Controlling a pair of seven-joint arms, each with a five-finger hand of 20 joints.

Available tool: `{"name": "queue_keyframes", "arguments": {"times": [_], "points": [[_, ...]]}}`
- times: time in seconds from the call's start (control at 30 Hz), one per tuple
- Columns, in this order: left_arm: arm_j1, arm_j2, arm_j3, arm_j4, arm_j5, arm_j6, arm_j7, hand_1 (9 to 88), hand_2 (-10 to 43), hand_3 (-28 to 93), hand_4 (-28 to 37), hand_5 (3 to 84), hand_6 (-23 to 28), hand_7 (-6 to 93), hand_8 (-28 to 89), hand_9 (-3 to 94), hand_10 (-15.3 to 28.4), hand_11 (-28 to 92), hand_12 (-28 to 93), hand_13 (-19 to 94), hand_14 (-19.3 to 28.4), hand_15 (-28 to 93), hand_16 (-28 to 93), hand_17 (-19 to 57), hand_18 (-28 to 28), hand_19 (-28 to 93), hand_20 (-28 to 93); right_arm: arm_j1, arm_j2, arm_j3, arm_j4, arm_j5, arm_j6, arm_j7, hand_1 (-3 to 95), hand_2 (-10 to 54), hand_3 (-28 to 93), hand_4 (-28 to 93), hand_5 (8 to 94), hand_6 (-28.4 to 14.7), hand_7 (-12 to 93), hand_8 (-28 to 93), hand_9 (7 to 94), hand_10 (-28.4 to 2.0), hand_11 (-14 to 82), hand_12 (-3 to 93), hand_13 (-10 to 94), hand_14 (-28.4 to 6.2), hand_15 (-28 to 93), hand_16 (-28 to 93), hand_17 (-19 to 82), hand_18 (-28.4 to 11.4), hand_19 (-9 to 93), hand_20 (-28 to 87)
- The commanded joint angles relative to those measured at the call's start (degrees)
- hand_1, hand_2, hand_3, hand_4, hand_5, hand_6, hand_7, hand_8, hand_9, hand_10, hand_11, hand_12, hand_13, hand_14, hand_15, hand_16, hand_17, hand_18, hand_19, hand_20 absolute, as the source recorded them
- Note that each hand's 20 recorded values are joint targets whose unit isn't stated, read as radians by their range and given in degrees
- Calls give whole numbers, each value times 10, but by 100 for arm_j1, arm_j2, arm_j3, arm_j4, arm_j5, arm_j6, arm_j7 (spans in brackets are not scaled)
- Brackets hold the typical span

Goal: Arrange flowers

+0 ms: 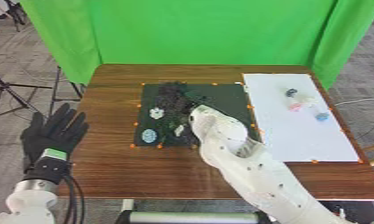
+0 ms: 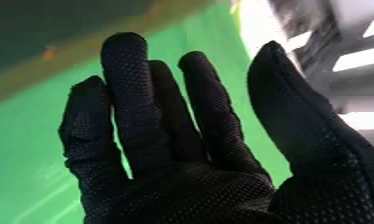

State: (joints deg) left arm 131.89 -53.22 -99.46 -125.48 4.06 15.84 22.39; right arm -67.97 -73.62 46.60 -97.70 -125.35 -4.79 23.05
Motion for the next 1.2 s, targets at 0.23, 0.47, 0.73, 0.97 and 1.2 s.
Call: {"name": "queue_keyframes", "arguments": {"times": [0.23,0.47,0.73,0.97,1.2], "points": [[552,-110,-421,-157,-140,-34,268,290,81,717,-283,381,72,193,-102,314,144,216,111,227,140,358,-92,-21,94,277,70,-2296,1865,2929,-1145,412,201,1322,295,49,795,-235,502,-68,151,-113,496,-174,104,133,541,-153,599,229,295,-240,802,410],[651,-146,-468,-187,-64,-47,245,285,85,718,-283,381,72,194,-102,314,144,216,111,228,139,359,-92,-21,94,277,71,-2733,2087,3712,-1011,456,95,1807,315,30,788,-235,475,-75,150,-109,467,-176,100,134,527,-155,594,224,290,-239,797,396],[650,-156,-328,-205,-84,-69,307,286,84,718,-283,381,72,194,-102,314,144,216,111,228,140,360,-92,-22,94,278,71,-2766,2243,3840,-813,11,414,1900,319,24,788,-234,464,-75,149,-109,449,-176,97,133,528,-163,597,214,291,-239,798,385],[687,-192,-333,-219,-101,-46,296,287,83,719,-283,381,72,193,-102,314,145,217,112,228,140,360,-92,-22,93,273,70,-2699,2274,3988,-653,-219,209,2221,333,10,791,-234,476,-69,156,-113,458,-171,103,132,547,-157,602,209,304,-236,814,384],[754,-195,-344,-257,-130,10,302,286,83,719,-283,380,71,194,-102,313,144,217,111,228,140,361,-92,-23,94,274,72,-2505,2333,3982,-207,92,-119,2151,333,5,790,-235,433,-72,140,-112,387,-164,91,111,554,-164,621,207,308,-238,802,359]]}}
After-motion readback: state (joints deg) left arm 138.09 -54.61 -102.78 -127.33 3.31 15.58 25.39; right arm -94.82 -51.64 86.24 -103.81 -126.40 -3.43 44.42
